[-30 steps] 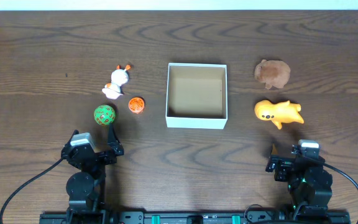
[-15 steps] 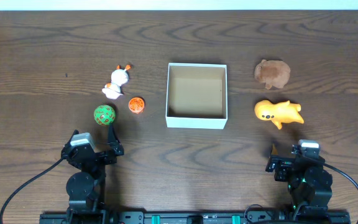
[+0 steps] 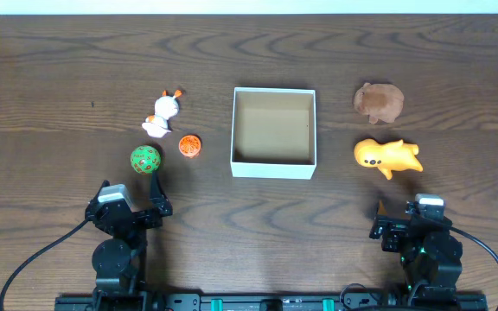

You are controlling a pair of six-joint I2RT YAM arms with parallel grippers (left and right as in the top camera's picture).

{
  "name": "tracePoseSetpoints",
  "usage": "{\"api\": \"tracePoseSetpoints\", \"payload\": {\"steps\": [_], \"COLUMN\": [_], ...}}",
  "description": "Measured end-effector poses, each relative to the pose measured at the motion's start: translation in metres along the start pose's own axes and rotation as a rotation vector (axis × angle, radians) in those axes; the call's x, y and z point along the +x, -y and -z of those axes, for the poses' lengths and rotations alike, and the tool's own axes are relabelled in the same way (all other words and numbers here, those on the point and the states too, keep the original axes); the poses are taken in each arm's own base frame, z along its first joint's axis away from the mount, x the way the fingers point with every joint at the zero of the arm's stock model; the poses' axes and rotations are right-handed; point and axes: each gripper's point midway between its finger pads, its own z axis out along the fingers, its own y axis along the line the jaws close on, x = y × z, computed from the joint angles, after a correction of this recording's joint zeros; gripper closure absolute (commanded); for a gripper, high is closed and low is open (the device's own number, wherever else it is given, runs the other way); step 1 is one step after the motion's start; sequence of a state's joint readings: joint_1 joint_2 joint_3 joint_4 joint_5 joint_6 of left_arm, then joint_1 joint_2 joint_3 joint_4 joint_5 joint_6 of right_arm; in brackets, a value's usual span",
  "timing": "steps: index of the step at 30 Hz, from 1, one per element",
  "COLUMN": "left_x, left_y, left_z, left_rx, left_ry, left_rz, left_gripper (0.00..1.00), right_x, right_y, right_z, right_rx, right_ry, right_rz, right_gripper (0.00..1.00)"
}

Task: Pack container
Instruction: 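Raise both arms from the rest pose toward the toys, then lower the right gripper onto the brown plush bear and grasp it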

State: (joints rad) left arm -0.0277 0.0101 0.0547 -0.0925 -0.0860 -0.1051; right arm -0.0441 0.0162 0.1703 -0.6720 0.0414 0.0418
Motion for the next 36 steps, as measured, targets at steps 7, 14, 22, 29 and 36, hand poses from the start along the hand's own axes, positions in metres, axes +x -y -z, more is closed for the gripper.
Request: {"api": "tracePoseSetpoints", "payload": {"steps": [7, 14, 22, 29, 36], "left_x": [0.000, 0.000, 0.010, 0.009, -0.061], "left_y": [0.000, 0.000, 0.009, 0.014, 0.025], "left_z": [0.000, 0.000, -0.002, 0.001, 0.006], "left_rx": [0.000, 0.001, 0.052, 0.057, 0.039], "left_ry": [0.000, -0.001, -0.047, -0.126, -0.184], "left_rz": [0.000, 0.000, 0.054, 0.158, 0.184], "left_gripper": [0.02, 0.02, 0.02, 0.02, 0.02], "right_x": [-0.004, -0.016, -0.029, -0.044, -0.102], "right_y": [0.000, -0.023, -0.042, -0.059, -0.062], "right_z": [0.000, 0.001, 0.005, 0.016, 0.044], "right_rx": [-0.001, -0.136, -0.263, -0.369, -0.354], "right_ry": [0.017, 0.058, 0.083, 0.088, -0.001], "right_rz": [-0.003, -0.153, -0.311, -0.325, -0.264], "right_gripper": [0.01, 0.01, 0.01, 0.01, 0.01]}}
